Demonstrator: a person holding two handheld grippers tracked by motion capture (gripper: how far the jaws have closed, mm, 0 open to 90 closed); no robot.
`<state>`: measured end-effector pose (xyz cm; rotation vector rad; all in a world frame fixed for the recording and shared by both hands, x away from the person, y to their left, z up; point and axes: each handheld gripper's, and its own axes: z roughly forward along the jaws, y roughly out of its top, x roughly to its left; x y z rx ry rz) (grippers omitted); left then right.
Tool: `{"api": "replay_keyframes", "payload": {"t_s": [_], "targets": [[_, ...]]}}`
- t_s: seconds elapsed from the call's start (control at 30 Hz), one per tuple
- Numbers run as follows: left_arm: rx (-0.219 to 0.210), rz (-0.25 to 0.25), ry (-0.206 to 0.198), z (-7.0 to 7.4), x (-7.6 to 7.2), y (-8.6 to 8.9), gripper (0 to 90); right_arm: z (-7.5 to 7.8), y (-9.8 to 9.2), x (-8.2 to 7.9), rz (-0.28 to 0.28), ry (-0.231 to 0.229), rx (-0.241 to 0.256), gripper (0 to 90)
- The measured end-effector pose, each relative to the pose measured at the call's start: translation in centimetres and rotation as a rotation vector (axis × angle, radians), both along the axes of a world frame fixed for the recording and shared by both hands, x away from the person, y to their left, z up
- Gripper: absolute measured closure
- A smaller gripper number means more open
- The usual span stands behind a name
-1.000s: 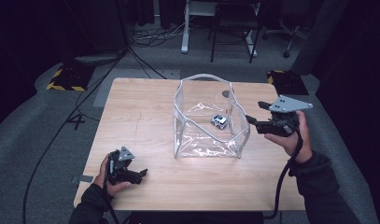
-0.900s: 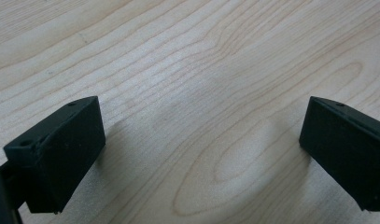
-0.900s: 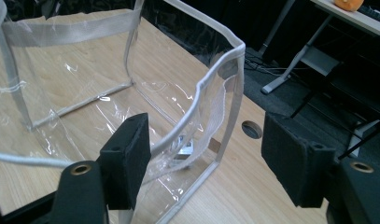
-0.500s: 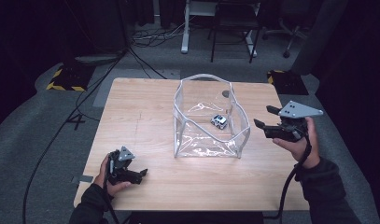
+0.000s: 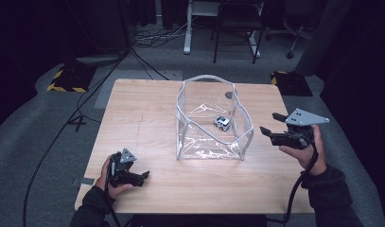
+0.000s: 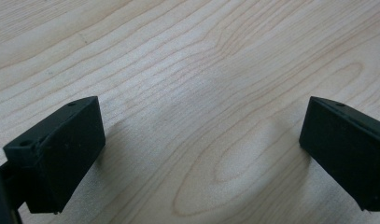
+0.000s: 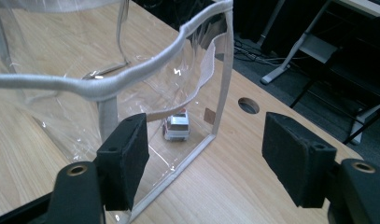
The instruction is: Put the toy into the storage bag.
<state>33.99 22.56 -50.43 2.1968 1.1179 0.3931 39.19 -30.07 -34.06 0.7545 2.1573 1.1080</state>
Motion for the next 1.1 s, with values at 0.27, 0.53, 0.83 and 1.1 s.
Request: {"api": "replay_keyframes", "payload": {"t_s": [0.27,0.53,0.83,1.1], "targets": [[0.0,0.0,0.0,0.0,0.0,0.0,0.4,-1.5,-0.5,-0.2,-0.007,0.027,-0.006,31.8],[0.001,0.0,0.0,0.0,0.0,0.0,0.4,-3.8,-1.2,-0.2,-0.01,0.052,-0.012,32.1],[0.0,0.0,0.0,0.0,0.0,0.0,0.4,-5.6,-1.6,-0.2,-0.027,0.091,-0.022,32.4],[0.0,0.0,0.0,0.0,0.0,0.0,0.4,-6.7,-1.9,-0.4,-0.034,0.102,-0.051,32.5]]}}
